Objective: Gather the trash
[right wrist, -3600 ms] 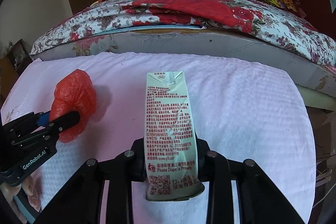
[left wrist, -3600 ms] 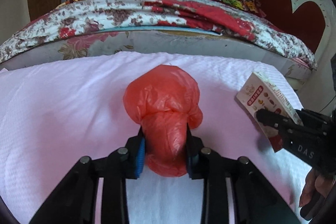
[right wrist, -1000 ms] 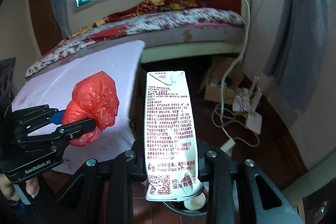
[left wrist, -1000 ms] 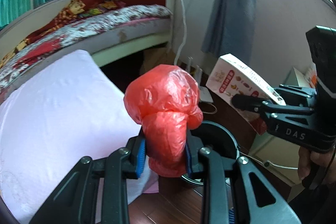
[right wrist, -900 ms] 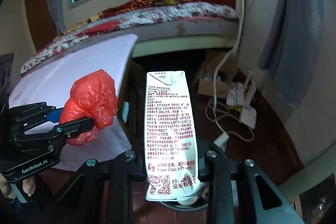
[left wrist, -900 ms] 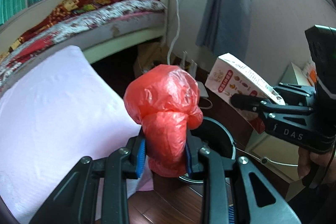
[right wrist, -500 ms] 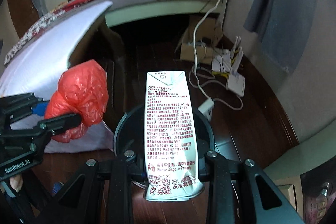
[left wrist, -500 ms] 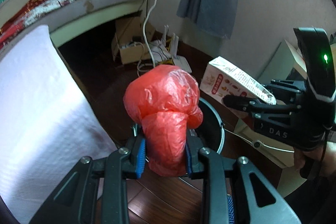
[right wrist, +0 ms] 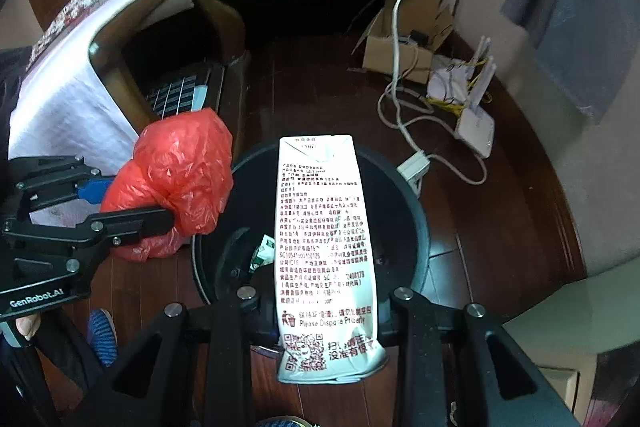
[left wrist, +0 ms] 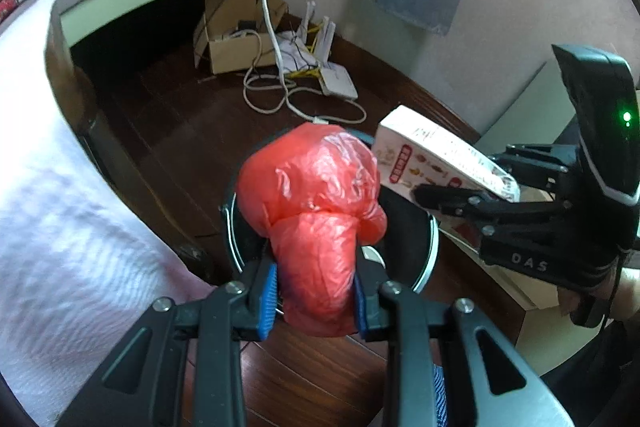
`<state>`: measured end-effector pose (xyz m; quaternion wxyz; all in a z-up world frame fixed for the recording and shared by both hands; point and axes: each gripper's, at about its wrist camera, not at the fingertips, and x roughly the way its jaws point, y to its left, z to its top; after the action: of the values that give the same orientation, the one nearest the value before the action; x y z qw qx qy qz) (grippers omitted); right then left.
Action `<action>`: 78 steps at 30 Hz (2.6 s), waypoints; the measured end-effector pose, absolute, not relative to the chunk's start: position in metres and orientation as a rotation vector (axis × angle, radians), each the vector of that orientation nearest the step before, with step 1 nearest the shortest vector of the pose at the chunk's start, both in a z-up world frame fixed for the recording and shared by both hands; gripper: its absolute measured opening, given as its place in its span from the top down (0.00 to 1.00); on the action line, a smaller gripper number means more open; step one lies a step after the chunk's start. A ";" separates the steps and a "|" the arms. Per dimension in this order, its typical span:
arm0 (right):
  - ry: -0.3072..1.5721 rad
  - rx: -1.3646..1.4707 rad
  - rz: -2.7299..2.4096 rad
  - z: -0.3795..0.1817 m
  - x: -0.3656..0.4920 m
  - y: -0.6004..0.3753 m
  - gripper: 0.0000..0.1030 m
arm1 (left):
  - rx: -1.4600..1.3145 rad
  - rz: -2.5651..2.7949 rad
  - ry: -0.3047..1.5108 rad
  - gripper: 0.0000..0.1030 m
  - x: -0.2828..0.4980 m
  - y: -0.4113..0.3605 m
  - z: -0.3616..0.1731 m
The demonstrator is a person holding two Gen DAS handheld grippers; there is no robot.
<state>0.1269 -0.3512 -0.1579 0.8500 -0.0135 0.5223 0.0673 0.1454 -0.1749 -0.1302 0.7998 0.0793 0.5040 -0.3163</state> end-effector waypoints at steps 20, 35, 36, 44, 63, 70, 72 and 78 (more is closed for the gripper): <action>1.163 -0.030 0.036 -0.179 0.138 -0.371 0.00 | 0.128 -0.473 1.041 0.01 0.145 -0.143 -0.150; 1.063 -0.103 0.086 -0.130 0.111 -0.323 0.00 | 0.111 -0.403 0.938 0.01 0.117 -0.116 -0.106; 1.053 -0.104 0.089 -0.125 0.108 -0.320 0.00 | 0.105 -0.400 0.934 0.01 0.115 -0.115 -0.103; 0.999 -0.096 0.095 -0.099 0.086 -0.301 0.00 | 0.121 -0.347 0.884 0.01 0.095 -0.088 -0.081; 0.760 -0.034 0.029 0.043 -0.007 -0.228 0.00 | 0.120 -0.217 0.677 0.01 0.007 -0.009 0.027; 0.706 -0.060 0.003 0.077 -0.037 -0.211 0.00 | 0.099 -0.205 0.589 0.01 -0.021 0.000 0.062; 0.684 -0.055 -0.006 0.086 -0.045 -0.212 0.00 | 0.092 -0.204 0.570 0.01 -0.027 0.003 0.069; 0.639 -0.051 -0.016 0.106 -0.067 -0.211 0.00 | 0.064 -0.236 0.541 0.01 -0.036 0.005 0.082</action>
<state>-0.0670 -0.2109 0.1058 0.9491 -0.0253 0.3140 -0.0080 -0.0363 0.0055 0.0820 0.9563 0.0313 0.2666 -0.1162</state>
